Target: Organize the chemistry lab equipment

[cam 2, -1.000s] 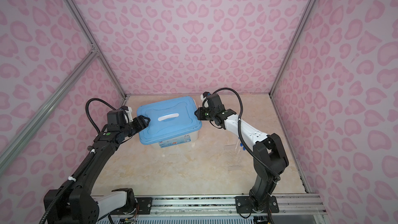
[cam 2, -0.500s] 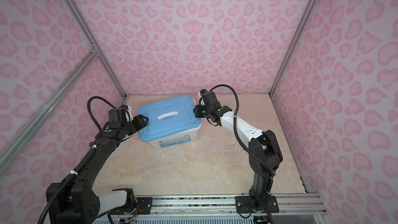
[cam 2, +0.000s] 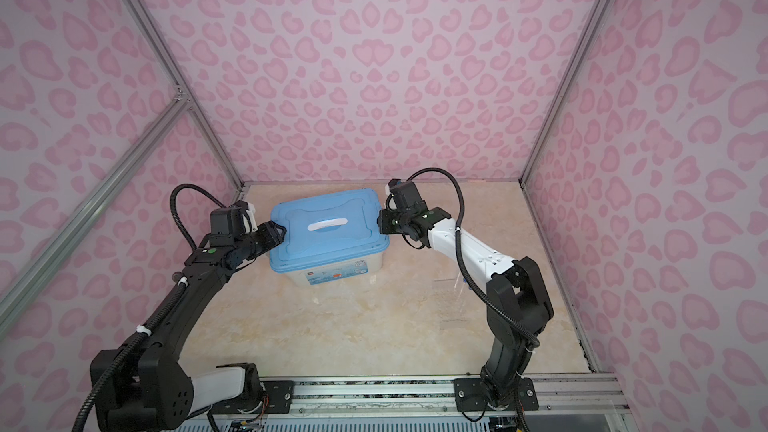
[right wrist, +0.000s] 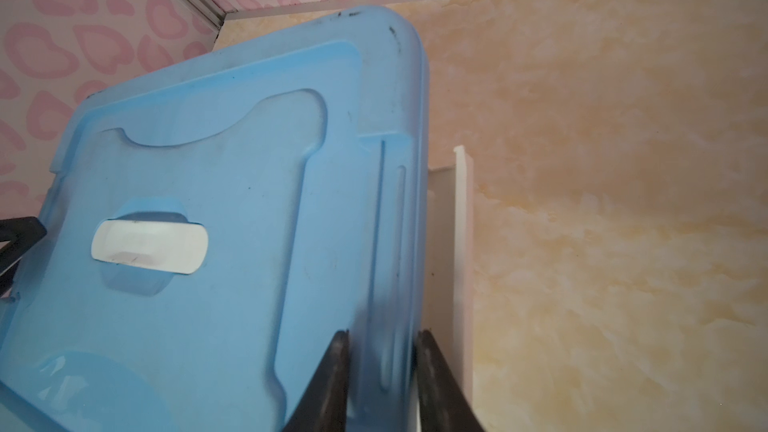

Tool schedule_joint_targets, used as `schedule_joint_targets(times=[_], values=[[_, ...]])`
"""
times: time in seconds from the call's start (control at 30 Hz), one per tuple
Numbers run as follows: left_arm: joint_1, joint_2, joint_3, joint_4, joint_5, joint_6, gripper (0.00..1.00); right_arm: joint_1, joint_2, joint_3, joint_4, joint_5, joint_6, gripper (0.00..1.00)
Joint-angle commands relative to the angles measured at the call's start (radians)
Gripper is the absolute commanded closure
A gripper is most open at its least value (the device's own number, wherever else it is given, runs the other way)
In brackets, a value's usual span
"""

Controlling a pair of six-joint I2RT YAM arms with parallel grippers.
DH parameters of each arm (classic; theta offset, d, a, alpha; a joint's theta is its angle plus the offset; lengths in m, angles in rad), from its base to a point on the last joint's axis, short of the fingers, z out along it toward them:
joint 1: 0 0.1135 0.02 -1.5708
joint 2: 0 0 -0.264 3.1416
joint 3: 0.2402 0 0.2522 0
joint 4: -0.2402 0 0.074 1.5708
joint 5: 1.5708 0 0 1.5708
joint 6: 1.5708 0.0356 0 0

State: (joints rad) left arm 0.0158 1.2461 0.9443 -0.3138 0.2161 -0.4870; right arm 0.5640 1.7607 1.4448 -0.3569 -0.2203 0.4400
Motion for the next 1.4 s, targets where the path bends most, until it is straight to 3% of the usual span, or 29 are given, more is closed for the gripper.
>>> schedule_joint_targets(times=[0.0, 0.13, 0.4, 0.73, 0.9, 1.0, 1.1, 1.23, 1.37], values=[[0.0, -0.013, -0.011, 0.002, -0.004, 0.013, 0.41, 0.001, 0.028, 0.0, -0.065, -0.015, -0.016, 0.71], [0.002, 0.043, -0.016, 0.001, -0.003, 0.022, 0.51, 0.001, 0.049, 0.018, -0.079, -0.007, -0.022, 0.7], [0.002, 0.016, -0.04, 0.012, 0.023, 0.002, 0.5, 0.002, 0.042, -0.011, -0.08, -0.008, -0.024, 0.68], [0.021, 0.024, 0.098, -0.116, -0.08, 0.048, 0.32, -0.008, 0.046, -0.003, -0.09, -0.003, -0.018, 0.65], [0.052, -0.026, 0.055, -0.064, -0.095, 0.031, 0.22, -0.009, 0.049, 0.004, -0.092, -0.01, -0.018, 0.64], [0.107, -0.026, 0.0, 0.021, -0.003, 0.006, 0.13, -0.01, 0.045, 0.001, -0.09, -0.01, -0.02, 0.64], [0.162, 0.021, -0.033, 0.095, 0.157, -0.035, 0.11, -0.009, 0.046, -0.003, -0.081, -0.024, -0.019, 0.64], [0.167, 0.032, -0.1, 0.24, 0.303, -0.091, 0.11, -0.01, 0.051, -0.007, -0.077, -0.041, -0.022, 0.64], [0.167, 0.044, -0.125, 0.282, 0.347, -0.103, 0.12, -0.01, 0.048, -0.01, -0.084, -0.039, -0.028, 0.63]])
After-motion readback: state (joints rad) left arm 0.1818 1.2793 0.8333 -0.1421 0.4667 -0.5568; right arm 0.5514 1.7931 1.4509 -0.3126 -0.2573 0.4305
